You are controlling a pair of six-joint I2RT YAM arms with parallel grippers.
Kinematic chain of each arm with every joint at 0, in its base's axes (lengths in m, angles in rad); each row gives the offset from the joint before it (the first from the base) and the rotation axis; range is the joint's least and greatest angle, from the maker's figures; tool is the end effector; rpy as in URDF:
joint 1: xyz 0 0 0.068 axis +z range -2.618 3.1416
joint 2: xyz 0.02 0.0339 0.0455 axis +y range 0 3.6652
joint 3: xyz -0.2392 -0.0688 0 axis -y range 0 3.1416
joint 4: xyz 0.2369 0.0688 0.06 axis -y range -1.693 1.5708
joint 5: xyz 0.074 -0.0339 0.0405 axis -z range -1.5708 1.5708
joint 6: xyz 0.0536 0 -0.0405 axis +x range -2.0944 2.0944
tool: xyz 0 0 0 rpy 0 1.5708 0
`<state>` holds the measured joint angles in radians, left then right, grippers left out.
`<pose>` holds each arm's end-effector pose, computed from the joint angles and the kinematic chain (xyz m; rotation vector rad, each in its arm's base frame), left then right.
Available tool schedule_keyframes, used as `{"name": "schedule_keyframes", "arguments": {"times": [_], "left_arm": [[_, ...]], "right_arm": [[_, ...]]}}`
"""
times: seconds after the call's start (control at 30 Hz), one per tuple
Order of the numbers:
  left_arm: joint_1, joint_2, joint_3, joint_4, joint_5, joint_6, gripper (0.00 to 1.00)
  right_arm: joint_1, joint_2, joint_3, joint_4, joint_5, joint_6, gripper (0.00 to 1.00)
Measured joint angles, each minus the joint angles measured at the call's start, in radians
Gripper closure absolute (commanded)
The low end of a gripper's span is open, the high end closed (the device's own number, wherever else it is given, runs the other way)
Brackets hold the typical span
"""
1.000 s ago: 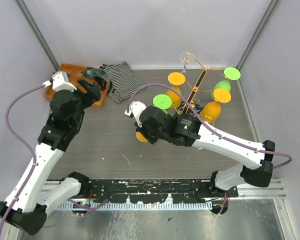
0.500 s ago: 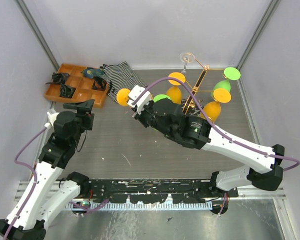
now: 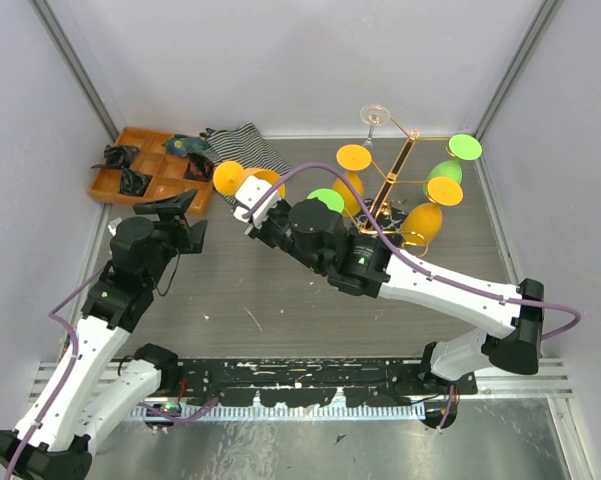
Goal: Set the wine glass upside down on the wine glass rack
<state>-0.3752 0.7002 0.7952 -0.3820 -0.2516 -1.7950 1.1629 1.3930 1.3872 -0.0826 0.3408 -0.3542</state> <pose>0.1798 -0.0565 0.3142 -1.4776 1.4232 -1.2296 0.1509 0.3041 0.3966 -0.9431 1.3717 0.3320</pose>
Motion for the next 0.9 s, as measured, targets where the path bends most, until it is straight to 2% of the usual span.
{"name": "schedule_keyframes", "arguments": {"times": [0.2, 0.27, 0.4, 0.47, 0.77, 0.9], "left_arm": [[0.000, 0.034, 0.000, 0.051, 0.041, -0.040, 0.20], [0.000, 0.045, -0.001, 0.068, 0.049, -0.045, 0.23], [0.000, 0.074, -0.014, 0.116, 0.067, -0.058, 0.39], [0.000, 0.093, -0.020, 0.139, 0.079, -0.064, 0.43], [0.000, 0.154, -0.022, 0.220, 0.114, -0.069, 0.51], [0.000, 0.164, -0.022, 0.238, 0.117, -0.074, 0.57]], "right_arm": [[0.000, 0.010, -0.008, 0.018, -0.042, 0.001, 0.99], [0.000, 0.010, -0.008, 0.023, -0.055, 0.003, 0.99], [0.000, 0.010, -0.008, 0.028, -0.082, 0.014, 0.99], [0.000, 0.011, -0.008, 0.031, -0.095, 0.018, 0.99], [0.000, 0.046, -0.008, 0.052, -0.156, 0.021, 0.99], [0.000, 0.063, -0.008, 0.052, -0.168, 0.021, 0.99]]}}
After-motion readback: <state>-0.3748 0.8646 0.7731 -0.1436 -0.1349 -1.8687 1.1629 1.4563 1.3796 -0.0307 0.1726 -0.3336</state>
